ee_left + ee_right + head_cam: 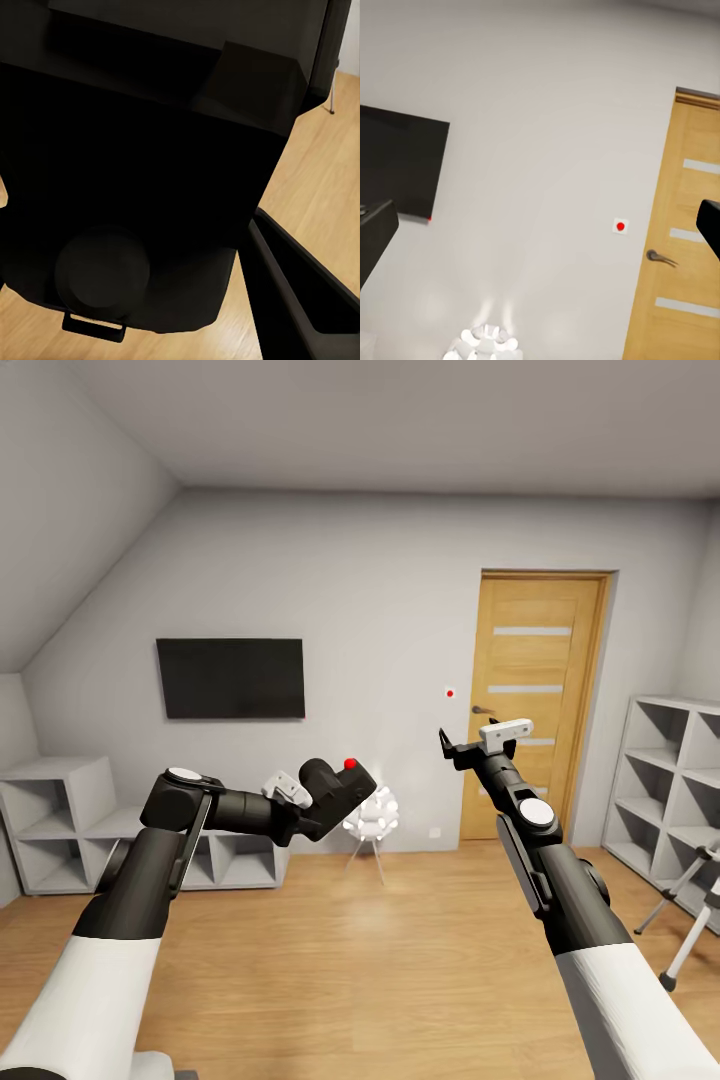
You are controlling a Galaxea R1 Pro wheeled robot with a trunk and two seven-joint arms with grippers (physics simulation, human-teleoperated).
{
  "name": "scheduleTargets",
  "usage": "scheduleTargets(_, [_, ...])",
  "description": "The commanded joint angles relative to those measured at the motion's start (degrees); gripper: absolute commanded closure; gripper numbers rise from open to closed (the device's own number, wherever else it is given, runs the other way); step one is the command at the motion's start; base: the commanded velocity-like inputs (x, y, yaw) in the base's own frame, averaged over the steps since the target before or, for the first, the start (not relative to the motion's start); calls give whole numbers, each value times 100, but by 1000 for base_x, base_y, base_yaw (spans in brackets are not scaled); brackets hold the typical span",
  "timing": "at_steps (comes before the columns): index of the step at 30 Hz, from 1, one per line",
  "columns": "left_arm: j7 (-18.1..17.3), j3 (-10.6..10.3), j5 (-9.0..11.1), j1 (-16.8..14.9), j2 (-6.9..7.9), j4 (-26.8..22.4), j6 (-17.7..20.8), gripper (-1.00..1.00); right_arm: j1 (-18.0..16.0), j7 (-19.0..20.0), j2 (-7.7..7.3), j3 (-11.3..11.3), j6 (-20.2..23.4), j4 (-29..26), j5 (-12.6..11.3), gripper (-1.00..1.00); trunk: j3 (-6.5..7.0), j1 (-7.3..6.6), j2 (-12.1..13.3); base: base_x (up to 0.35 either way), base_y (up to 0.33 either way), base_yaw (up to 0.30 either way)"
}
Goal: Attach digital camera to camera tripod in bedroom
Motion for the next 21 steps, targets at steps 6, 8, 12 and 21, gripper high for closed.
scheduleTargets(6, [-75, -4, -59, -7, 2, -8, 52, 100, -5, 13, -3, 3, 35, -9, 46, -100, 98, -131, 234, 0, 0, 0])
scheduleTargets(8, [-75, -4, -59, -7, 2, -8, 53, 100, -6, 13, -3, 3, 35, -7, 46, -100, 134, -175, 314, 0, 0, 0])
scheduleTargets(12, [-75, -4, -59, -7, 0, -9, 52, 100, -6, 13, -3, 3, 35, -6, 46, -100, 205, -263, 475, 0, 0, 0])
scheduleTargets(21, [-75, -3, -59, -7, 0, -9, 55, 100, -6, 13, -3, 3, 35, -9, 46, -100, 367, -460, 836, 0, -48, 0])
